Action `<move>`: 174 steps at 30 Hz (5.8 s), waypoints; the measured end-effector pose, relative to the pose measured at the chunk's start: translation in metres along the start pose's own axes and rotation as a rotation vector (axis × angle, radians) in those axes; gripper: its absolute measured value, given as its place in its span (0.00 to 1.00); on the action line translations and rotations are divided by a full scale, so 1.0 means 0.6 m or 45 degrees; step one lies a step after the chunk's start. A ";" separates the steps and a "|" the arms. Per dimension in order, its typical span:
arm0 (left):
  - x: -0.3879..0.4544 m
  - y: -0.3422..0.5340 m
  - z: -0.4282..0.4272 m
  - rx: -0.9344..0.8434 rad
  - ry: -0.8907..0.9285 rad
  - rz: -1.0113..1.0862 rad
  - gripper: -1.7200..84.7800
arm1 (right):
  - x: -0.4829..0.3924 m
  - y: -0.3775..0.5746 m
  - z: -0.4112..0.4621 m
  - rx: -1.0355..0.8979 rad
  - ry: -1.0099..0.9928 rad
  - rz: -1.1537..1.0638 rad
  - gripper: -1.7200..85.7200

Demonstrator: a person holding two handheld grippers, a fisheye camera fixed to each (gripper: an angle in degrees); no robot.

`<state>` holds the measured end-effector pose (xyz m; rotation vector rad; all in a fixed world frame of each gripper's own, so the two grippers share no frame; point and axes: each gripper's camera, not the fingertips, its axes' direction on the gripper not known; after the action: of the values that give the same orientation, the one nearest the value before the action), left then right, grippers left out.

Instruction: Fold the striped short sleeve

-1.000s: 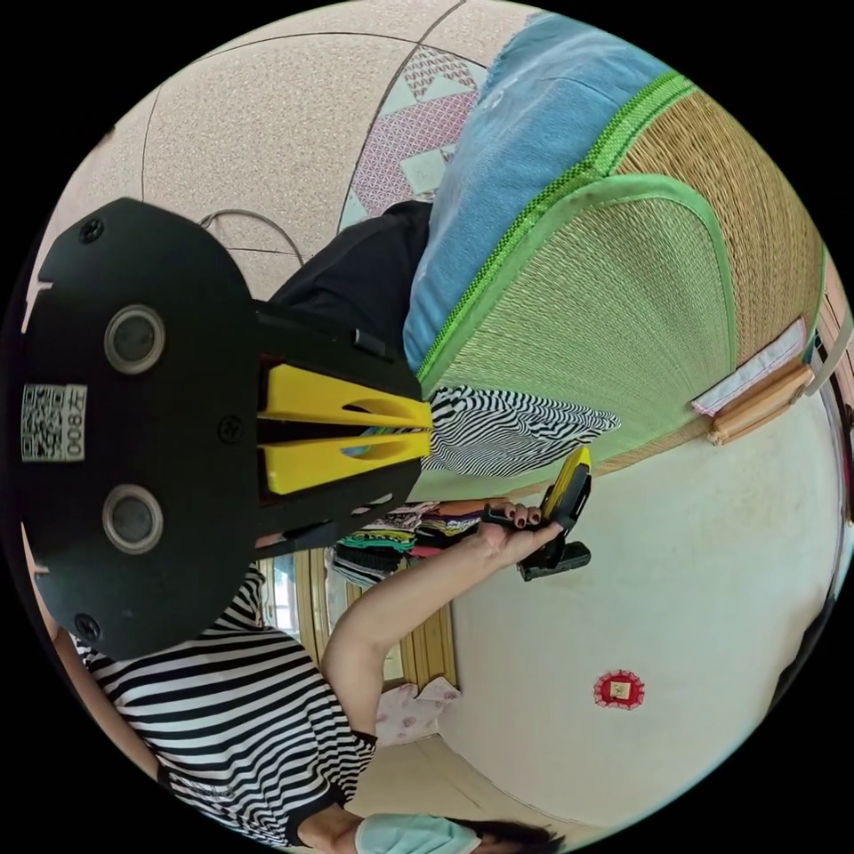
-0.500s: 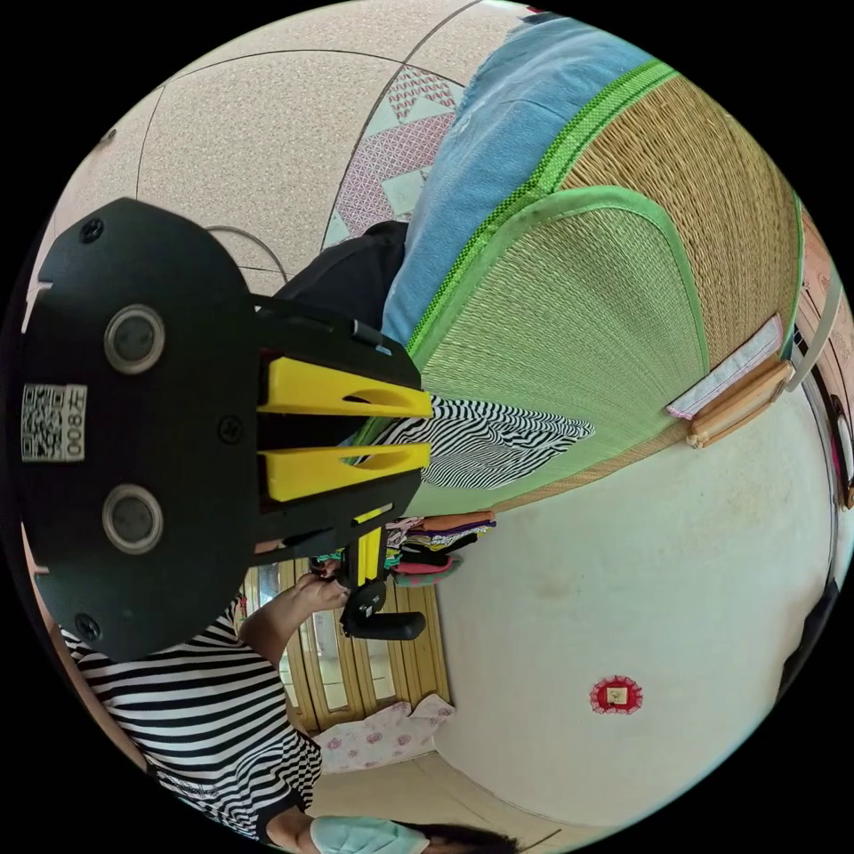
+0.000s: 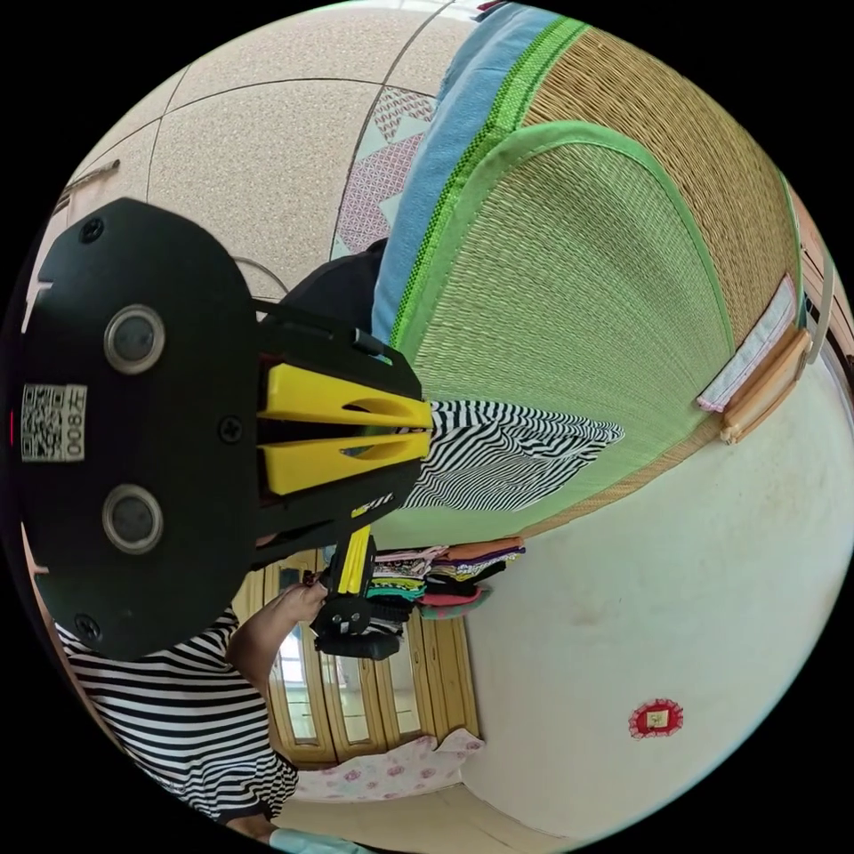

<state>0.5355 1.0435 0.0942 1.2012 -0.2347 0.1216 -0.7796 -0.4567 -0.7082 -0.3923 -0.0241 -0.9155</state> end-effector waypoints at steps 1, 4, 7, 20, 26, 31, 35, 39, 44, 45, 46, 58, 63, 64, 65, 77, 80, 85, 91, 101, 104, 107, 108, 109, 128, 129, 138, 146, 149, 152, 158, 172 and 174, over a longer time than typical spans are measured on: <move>0.009 -0.001 0.000 0.002 0.000 0.008 0.03 | 0.000 0.004 -0.005 0.007 0.000 0.001 0.03; 0.028 -0.005 -0.001 0.007 0.004 0.026 0.03 | 0.005 0.023 -0.026 0.030 -0.011 0.019 0.03; 0.042 -0.009 -0.001 0.013 0.018 0.031 0.03 | 0.012 0.041 -0.043 0.056 -0.035 0.051 0.02; 0.065 -0.014 0.005 -0.021 -0.037 -0.007 0.03 | 0.013 0.080 -0.036 -0.004 -0.117 0.074 0.02; 0.082 -0.015 -0.002 -0.024 -0.052 -0.009 0.03 | 0.025 0.108 -0.042 0.031 -0.188 0.133 0.03; 0.100 -0.013 -0.001 -0.005 -0.021 -0.017 0.03 | 0.006 0.108 -0.080 0.123 -0.122 0.098 0.09; 0.113 -0.015 0.004 -0.008 -0.018 -0.022 0.03 | -0.015 0.102 -0.061 0.099 -0.082 0.059 0.10; 0.129 -0.024 0.012 -0.023 -0.038 -0.014 0.03 | -0.024 0.103 -0.027 0.057 -0.054 0.064 0.07; 0.148 -0.034 0.018 -0.032 -0.055 -0.011 0.03 | -0.026 0.121 -0.032 0.089 -0.046 0.073 0.04; 0.153 -0.036 0.019 -0.032 -0.061 -0.008 0.03 | -0.024 0.126 -0.034 0.103 -0.044 0.081 0.04; 0.156 -0.038 0.022 -0.035 -0.066 -0.009 0.03 | -0.023 0.128 -0.034 0.108 -0.046 0.085 0.04; 0.173 -0.048 0.035 -0.032 -0.114 -0.069 0.02 | -0.015 0.153 0.036 0.088 -0.140 0.141 0.03; 0.189 -0.046 0.038 0.002 -0.101 -0.075 0.03 | -0.003 0.170 0.058 0.114 -0.205 0.194 0.03; 0.197 -0.046 0.042 0.003 -0.077 -0.062 0.03 | -0.003 0.171 0.061 0.115 -0.207 0.196 0.03; 0.203 -0.046 0.045 0.003 -0.066 -0.053 0.03 | -0.002 0.174 0.066 0.119 -0.212 0.202 0.03; 0.345 -0.092 0.281 -0.542 0.201 0.158 0.10 | 0.024 0.220 0.110 0.187 -0.360 0.281 0.03; 0.347 -0.103 0.339 -0.707 0.176 0.106 0.11 | 0.035 0.234 0.126 0.210 -0.412 0.309 0.03; 0.342 -0.115 0.405 -0.810 0.258 -0.005 0.11 | 0.054 0.259 0.147 0.257 -0.490 0.348 0.03; 0.320 -0.112 0.444 -0.755 0.383 -0.137 0.11 | 0.085 0.291 0.179 0.302 -0.603 0.391 0.03; 0.305 -0.111 0.461 -0.701 0.367 -0.172 0.06 | 0.121 0.336 0.271 0.304 -0.736 0.450 0.03; 0.304 -0.105 0.464 -0.698 0.368 -0.164 0.05 | 0.144 0.358 0.308 0.324 -0.851 0.495 0.04; 0.301 -0.099 0.463 -0.686 0.396 -0.160 0.04 | 0.178 0.385 0.347 0.399 -1.053 0.565 0.09; 0.300 -0.096 0.462 -0.681 0.408 -0.159 0.04 | 0.195 0.393 0.367 0.429 -1.156 0.605 0.11; 0.298 -0.094 0.461 -0.678 0.417 -0.158 0.04 | 0.203 0.398 0.378 0.442 -1.205 0.629 0.12; 0.258 -0.034 0.437 -0.661 0.502 -0.160 0.04 | 0.254 0.366 0.579 0.474 -1.721 0.851 0.08; 0.255 -0.030 0.434 -0.663 0.500 -0.159 0.04 | 0.252 0.365 0.582 0.489 -1.733 0.847 0.07; 0.227 0.006 0.377 -0.585 0.553 -0.135 0.04 | 0.242 0.364 0.585 0.529 -1.763 0.863 0.04; 0.160 0.049 0.255 -0.344 0.579 -0.193 0.06 | 0.233 0.341 0.560 0.557 -1.768 0.819 0.03; 0.118 0.074 0.201 -0.206 0.575 -0.265 0.08 | 0.228 0.333 0.551 0.563 -1.768 0.806 0.03; 0.079 0.101 0.154 -0.075 0.574 -0.339 0.10 | 0.224 0.323 0.541 0.568 -1.768 0.791 0.03; 0.014 0.142 0.098 0.078 0.546 -0.465 0.12 | 0.216 0.302 0.520 0.574 -1.765 0.768 0.03; -0.032 0.144 0.060 0.027 0.550 -0.539 0.16 | 0.212 0.219 0.439 0.607 -1.742 0.684 0.03; -0.033 0.143 0.055 0.021 0.547 -0.540 0.16 | 0.212 0.200 0.423 0.621 -1.739 0.667 0.03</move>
<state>0.4937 1.0442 0.1786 1.1869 0.3967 0.0086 -0.5715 -0.4028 -0.4873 -0.4669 -1.3083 0.0252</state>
